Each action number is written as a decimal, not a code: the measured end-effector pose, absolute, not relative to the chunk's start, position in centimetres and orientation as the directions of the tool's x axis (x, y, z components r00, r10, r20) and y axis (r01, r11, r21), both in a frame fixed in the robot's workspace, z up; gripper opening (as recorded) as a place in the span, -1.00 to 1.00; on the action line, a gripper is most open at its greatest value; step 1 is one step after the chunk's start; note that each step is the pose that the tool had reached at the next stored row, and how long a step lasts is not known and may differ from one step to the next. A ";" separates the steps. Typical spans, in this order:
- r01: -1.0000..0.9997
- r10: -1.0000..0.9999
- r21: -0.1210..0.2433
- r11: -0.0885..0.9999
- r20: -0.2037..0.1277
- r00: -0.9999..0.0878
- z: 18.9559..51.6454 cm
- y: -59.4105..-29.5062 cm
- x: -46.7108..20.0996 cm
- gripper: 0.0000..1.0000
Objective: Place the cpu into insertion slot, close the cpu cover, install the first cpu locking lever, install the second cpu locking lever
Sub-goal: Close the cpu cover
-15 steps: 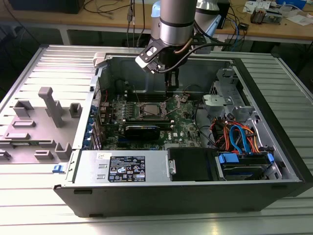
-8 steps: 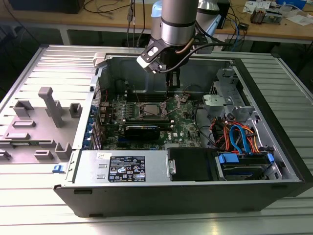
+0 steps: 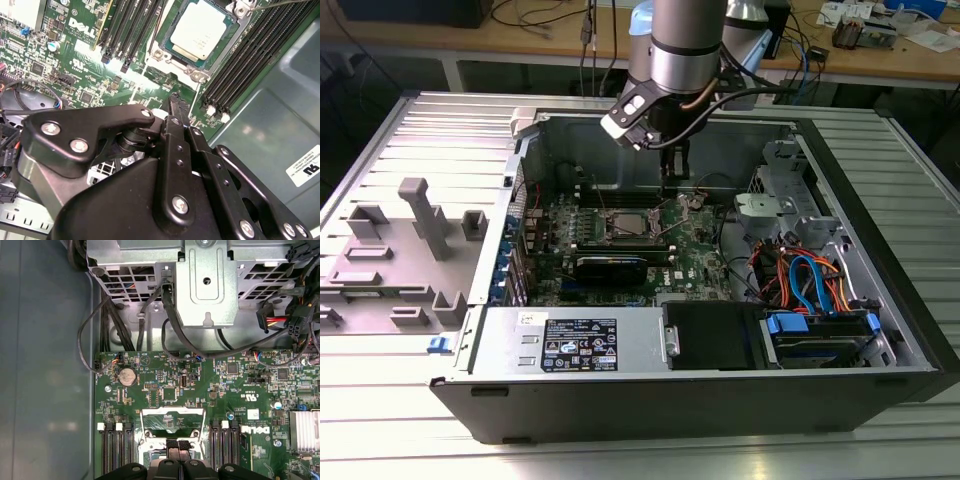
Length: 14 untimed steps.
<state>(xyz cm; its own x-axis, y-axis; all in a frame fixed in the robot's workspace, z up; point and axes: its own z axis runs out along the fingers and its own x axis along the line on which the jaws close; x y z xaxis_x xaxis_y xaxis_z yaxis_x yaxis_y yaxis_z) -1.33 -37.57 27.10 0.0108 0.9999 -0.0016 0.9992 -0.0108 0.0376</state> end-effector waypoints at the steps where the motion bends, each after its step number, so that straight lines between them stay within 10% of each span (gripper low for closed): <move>1: 0.999 1.000 0.038 -0.011 -0.002 0.011 27.1 -37.6 -1.3 -0.79; 14: 0.999 1.000 0.038 -0.011 -0.002 0.011 27.1 -37.6 -1.1 -0.79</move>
